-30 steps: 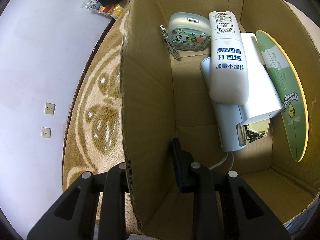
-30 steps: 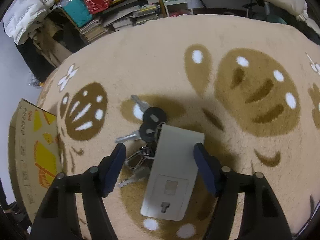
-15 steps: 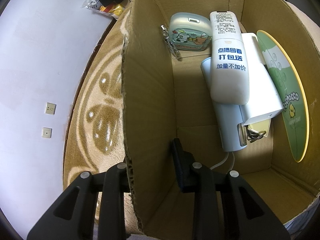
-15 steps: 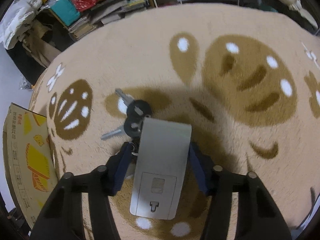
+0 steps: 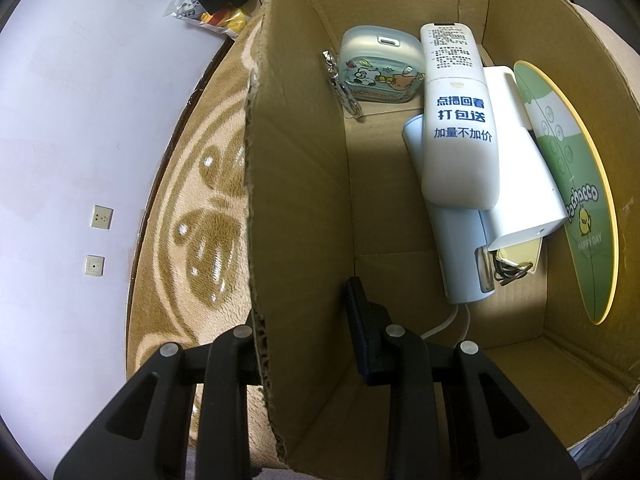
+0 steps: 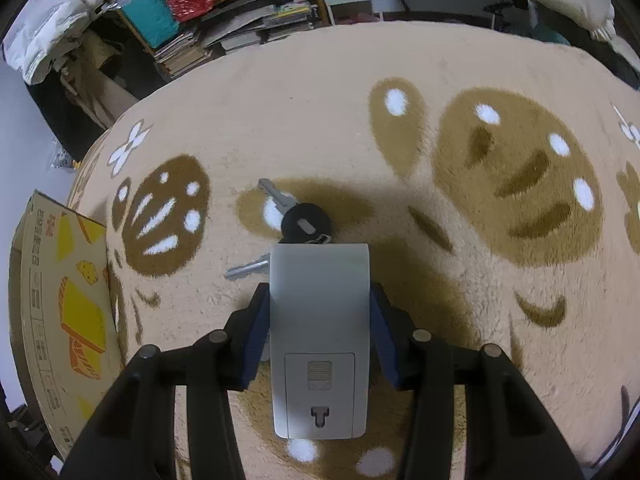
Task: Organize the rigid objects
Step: 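Lift the white wall plate with the right tool and carry it over the box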
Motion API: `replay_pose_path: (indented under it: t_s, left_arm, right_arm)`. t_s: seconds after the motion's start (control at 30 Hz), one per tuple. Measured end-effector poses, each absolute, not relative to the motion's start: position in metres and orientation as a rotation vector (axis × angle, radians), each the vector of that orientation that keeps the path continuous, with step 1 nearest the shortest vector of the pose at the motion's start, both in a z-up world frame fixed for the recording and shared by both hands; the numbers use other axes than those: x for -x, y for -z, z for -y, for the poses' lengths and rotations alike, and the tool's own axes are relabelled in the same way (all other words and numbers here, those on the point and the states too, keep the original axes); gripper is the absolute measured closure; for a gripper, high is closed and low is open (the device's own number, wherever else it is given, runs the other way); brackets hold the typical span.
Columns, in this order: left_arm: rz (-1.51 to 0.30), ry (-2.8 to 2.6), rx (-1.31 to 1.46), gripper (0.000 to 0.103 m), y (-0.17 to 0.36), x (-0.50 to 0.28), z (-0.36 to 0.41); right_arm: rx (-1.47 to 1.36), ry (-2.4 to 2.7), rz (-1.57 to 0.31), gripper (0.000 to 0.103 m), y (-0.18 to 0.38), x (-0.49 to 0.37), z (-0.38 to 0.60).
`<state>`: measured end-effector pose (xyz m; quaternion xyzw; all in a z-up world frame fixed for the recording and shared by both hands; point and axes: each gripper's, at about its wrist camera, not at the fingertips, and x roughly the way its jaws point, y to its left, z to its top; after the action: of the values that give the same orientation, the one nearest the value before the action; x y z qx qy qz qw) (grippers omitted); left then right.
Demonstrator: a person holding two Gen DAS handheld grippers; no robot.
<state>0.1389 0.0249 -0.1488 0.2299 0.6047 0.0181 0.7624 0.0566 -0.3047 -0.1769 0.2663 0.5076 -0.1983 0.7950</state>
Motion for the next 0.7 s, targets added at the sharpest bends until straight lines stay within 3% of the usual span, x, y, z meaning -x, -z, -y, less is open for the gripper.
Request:
replay_pose_path:
  t_s: [0.7]
  left_arm:
    - [-1.314,-0.041,-0.501,0.075,0.149,-0.138,-0.022]
  right_arm:
    - [-0.450,0.332,-0.840,0.052,0.125,-0.062,0.278]
